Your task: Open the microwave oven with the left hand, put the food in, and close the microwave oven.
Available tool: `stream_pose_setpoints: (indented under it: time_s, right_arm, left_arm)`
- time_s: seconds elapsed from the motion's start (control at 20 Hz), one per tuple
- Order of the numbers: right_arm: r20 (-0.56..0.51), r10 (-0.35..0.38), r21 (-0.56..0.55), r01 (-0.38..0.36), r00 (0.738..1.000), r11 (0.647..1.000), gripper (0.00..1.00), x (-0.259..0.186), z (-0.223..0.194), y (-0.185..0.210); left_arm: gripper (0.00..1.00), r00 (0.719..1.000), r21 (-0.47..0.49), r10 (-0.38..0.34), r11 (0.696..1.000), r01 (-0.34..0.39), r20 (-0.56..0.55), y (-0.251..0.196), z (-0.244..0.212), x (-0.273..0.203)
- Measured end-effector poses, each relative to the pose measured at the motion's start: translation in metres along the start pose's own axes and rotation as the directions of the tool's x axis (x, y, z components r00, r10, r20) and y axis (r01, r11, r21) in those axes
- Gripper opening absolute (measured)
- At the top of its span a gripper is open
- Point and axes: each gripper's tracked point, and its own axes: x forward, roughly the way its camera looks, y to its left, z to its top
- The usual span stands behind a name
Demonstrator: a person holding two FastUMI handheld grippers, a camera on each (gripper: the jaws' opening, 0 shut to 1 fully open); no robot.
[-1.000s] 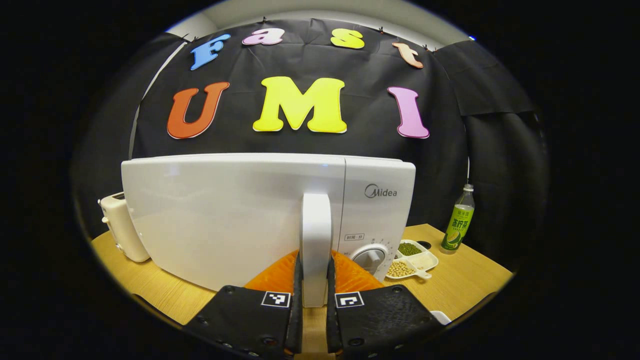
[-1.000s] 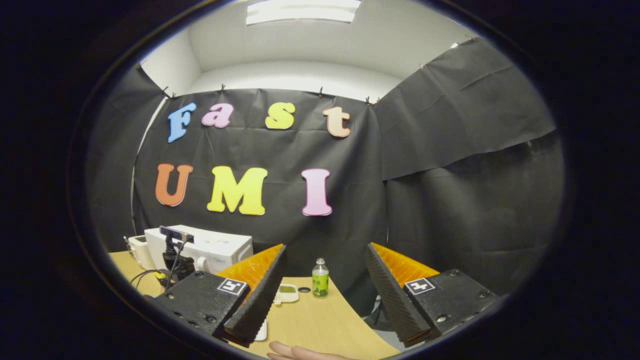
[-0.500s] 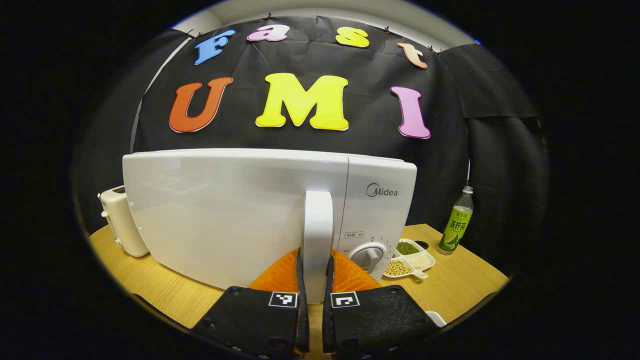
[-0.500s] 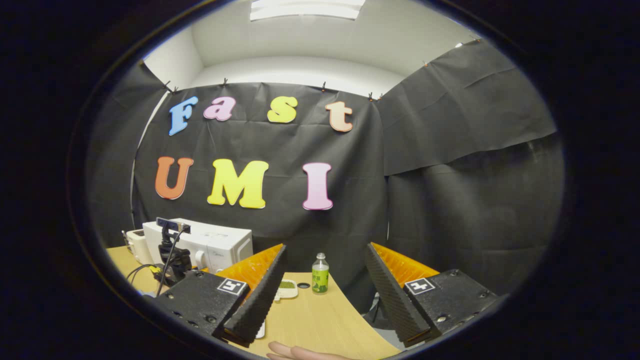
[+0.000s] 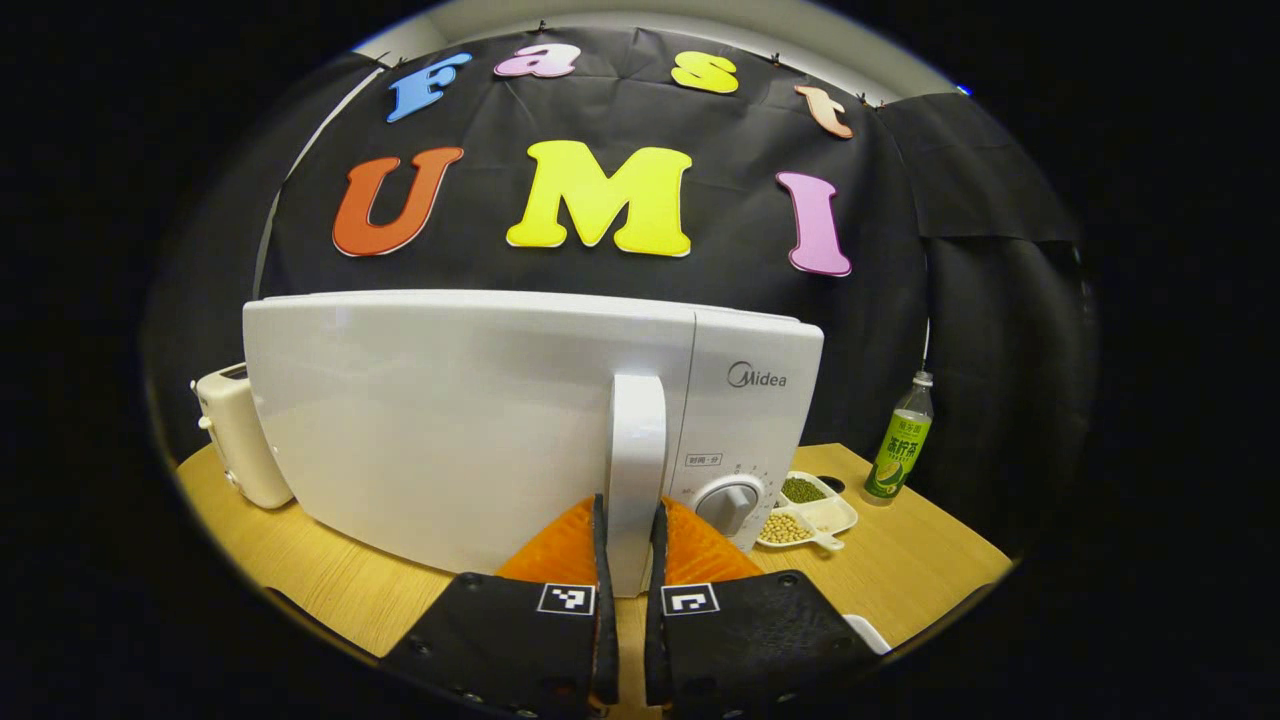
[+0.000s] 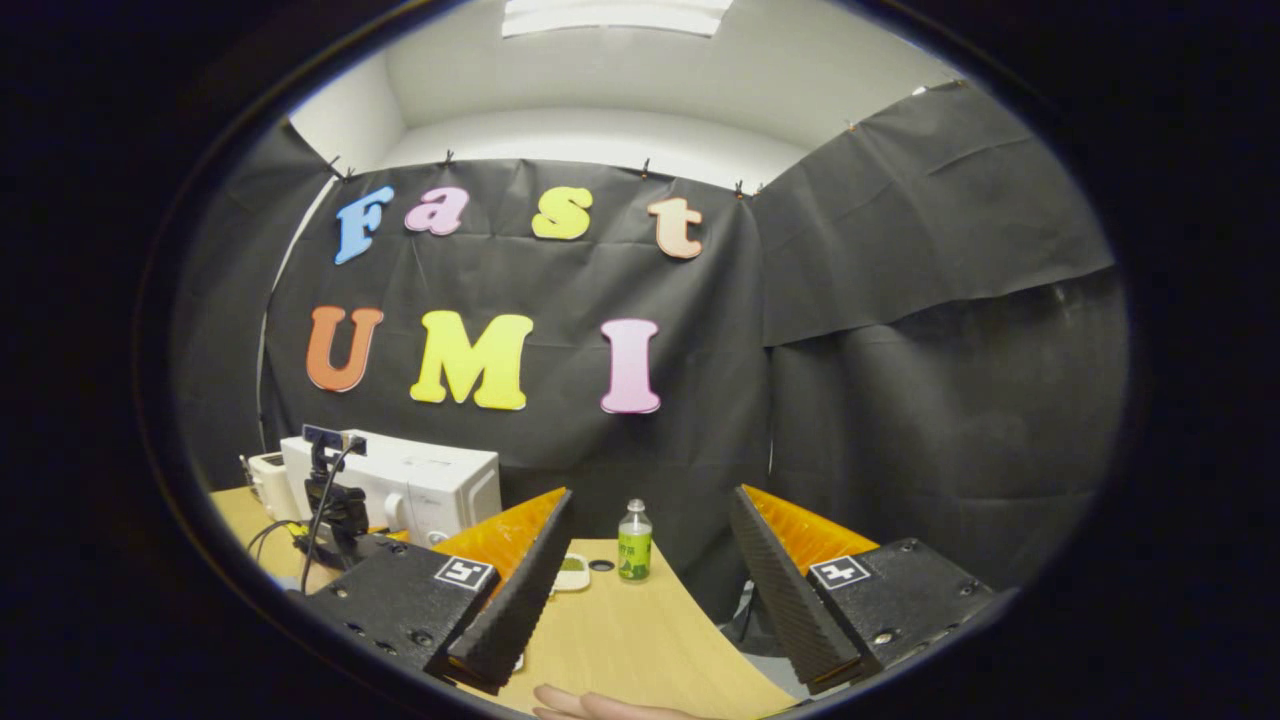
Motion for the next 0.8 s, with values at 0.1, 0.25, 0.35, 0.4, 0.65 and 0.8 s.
stream_pose_setpoints:
  time_s: [0.1, 0.25, 0.35, 0.4, 0.65, 0.8]
  right_arm:
    - [-0.004, -0.003, -0.001, 0.003, 1.000, 1.000, 0.92, 0.000, -0.002, -0.002]
    - [-0.020, -0.004, 0.002, 0.004, 1.000, 1.000, 1.00, 0.001, -0.010, -0.006]
    - [-0.029, -0.008, 0.006, 0.008, 1.000, 1.000, 1.00, 0.005, -0.015, -0.009]
    - [-0.037, -0.015, 0.008, 0.016, 0.999, 1.000, 1.00, 0.008, -0.018, -0.011]
    - [-0.079, 0.004, 0.012, -0.003, 0.997, 1.000, 1.00, 0.012, -0.034, -0.003]
    - [-0.093, 0.005, 0.016, -0.003, 0.996, 1.000, 1.00, 0.011, -0.040, 0.000]
  left_arm:
    - [0.10, 1.000, -0.031, 0.018, 0.999, -0.019, -0.016, -0.003, -0.002, -0.001]
    - [0.10, 0.999, -0.014, 0.037, 0.999, -0.038, -0.029, 0.001, -0.004, -0.009]
    - [0.10, 1.000, -0.002, 0.023, 1.000, -0.023, -0.004, -0.002, -0.001, -0.014]
    - [0.10, 1.000, 0.043, -0.010, 0.999, 0.011, -0.017, -0.002, -0.004, -0.012]
    - [0.10, 0.999, 0.055, -0.038, 0.998, 0.038, 0.010, 0.001, -0.008, -0.041]
    - [0.10, 0.998, 0.019, -0.061, 0.998, 0.061, 0.001, 0.006, -0.013, -0.071]
